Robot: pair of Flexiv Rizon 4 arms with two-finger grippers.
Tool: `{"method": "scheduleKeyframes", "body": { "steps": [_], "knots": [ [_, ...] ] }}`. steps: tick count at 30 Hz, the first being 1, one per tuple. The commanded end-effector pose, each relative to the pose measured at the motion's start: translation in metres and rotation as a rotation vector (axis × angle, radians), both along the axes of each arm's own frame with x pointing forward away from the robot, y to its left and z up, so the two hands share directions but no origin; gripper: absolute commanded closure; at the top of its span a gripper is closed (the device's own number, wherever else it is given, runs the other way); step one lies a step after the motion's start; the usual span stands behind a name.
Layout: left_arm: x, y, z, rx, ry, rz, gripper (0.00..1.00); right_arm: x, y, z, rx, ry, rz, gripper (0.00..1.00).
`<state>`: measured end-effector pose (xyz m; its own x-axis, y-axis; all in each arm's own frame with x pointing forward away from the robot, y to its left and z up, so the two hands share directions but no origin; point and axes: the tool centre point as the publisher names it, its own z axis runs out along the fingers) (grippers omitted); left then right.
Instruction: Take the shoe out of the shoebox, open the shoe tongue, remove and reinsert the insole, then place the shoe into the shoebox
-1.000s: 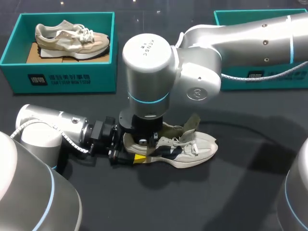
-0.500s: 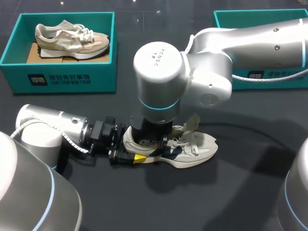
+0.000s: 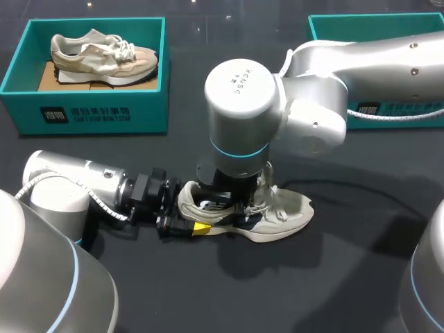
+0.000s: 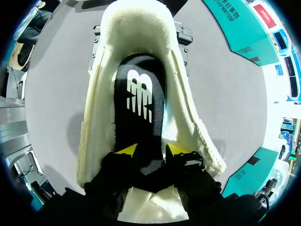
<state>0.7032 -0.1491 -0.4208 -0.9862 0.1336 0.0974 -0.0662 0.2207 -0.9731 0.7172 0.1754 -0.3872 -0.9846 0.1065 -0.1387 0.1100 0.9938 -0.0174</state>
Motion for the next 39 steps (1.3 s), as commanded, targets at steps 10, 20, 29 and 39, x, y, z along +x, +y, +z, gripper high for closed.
{"method": "scheduleKeyframes", "body": {
  "steps": [10,20,29,39],
  "knots": [
    [0.001,-0.001,-0.002,0.001,0.001,-0.001,1.0,-0.004,0.0,-0.031,0.037,0.165,-0.009,0.58],
    [0.001,-0.001,-0.002,0.001,0.001,-0.001,1.0,-0.021,0.0,-0.044,0.058,0.286,-0.016,0.86],
    [0.001,-0.001,-0.002,0.001,0.001,-0.001,1.0,-0.032,-0.007,-0.042,0.093,0.308,-0.025,1.0],
    [0.001,-0.001,-0.002,0.001,0.001,-0.001,1.0,-0.028,-0.013,-0.013,0.226,0.203,0.063,1.0]
  ]
}}
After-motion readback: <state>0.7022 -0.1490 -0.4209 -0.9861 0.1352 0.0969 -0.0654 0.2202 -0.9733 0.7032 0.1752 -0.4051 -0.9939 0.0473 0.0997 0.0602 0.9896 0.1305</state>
